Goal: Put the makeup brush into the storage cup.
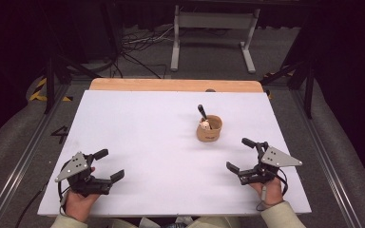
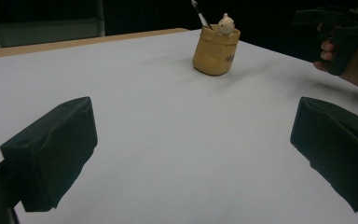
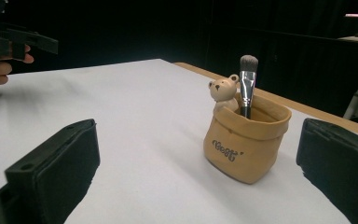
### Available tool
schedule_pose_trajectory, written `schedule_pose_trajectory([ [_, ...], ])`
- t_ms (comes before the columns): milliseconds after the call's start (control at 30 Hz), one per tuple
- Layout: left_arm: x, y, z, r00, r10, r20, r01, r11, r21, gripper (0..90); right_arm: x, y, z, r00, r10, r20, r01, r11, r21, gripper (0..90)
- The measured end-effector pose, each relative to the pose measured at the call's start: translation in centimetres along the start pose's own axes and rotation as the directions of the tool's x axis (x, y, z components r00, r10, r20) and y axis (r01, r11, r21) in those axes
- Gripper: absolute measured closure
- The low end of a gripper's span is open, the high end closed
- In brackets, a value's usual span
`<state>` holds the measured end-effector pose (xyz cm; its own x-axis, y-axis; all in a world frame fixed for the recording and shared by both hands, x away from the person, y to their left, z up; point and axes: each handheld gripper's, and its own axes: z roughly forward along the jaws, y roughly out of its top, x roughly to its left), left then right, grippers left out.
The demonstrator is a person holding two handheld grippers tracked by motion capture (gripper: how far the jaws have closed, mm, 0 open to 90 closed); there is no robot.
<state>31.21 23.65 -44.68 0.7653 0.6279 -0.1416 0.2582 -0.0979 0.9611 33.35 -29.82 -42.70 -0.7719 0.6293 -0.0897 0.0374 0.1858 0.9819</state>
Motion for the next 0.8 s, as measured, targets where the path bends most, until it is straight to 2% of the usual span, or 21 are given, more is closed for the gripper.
schedule_pose_trajectory([
  [167, 0.0, -0.1, 0.2, 1.0, 0.001, 0.003, -0.001, 0.9999, 0.011, 1.3, -0.1, -0.8, 0.2, 0.9993, 0.036, -0.011, -0.036, 0.999, 0.007, 0.0],
  [300, 0.0, -0.2, 0.3, 0.9999, -0.008, 0.01, 0.008, 0.9999, 0.011, 1.3, 0.0, -1.1, 0.3, 0.9993, 0.037, -0.005, -0.037, 0.999, 0.028, 0.0],
  [600, 0.3, -0.6, 0.5, 0.9994, -0.022, 0.028, 0.022, 0.9995, 0.021, 1.1, 0.2, -1.4, 0.9, 0.9988, 0.045, -0.022, -0.043, 0.997, 0.068, 0.0],
  [667, 0.4, -0.7, 0.6, 0.9992, -0.031, 0.026, 0.03, 0.9994, 0.016, 1.1, 0.2, -1.6, 1.2, 0.9976, 0.064, -0.025, -0.062, 0.994, 0.091, 0.0],
  [800, 0.5, -0.7, 0.7, 0.999, -0.034, 0.027, 0.034, 0.9992, 0.022, 1.0, 0.1, -1.6, 1.1, 0.9974, 0.069, -0.02, -0.067, 0.994, 0.084, 0.0],
])
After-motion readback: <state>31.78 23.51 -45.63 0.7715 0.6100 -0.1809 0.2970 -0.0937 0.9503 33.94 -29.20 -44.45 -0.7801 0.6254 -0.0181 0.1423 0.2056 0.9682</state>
